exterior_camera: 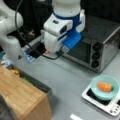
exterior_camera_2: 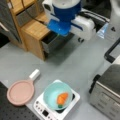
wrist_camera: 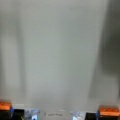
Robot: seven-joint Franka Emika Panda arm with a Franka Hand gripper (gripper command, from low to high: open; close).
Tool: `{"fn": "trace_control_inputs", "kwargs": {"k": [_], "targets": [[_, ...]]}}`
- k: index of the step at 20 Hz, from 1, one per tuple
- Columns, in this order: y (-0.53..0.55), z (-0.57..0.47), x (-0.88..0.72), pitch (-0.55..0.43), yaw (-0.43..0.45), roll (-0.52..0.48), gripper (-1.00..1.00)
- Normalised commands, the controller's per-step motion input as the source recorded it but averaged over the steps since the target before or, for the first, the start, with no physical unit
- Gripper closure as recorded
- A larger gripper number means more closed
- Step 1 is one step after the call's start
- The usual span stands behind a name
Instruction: Pick up the pan. Place the pan on the table. Pick up the bowl. Place the bowl on the stove.
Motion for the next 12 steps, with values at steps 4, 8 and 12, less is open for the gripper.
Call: {"fn": "trace_control_inputs", "kwargs": {"k": [4,8,12], "targets": [[0.14,-0.31,-0.57,-0.269,0.045,0.033,-1.00],[0.09,-0.20,-0.43,-0.270,0.016,0.059,-1.00],[0.07,-0.14,-0.31,-0.246,0.009,0.086,-1.00]]}}
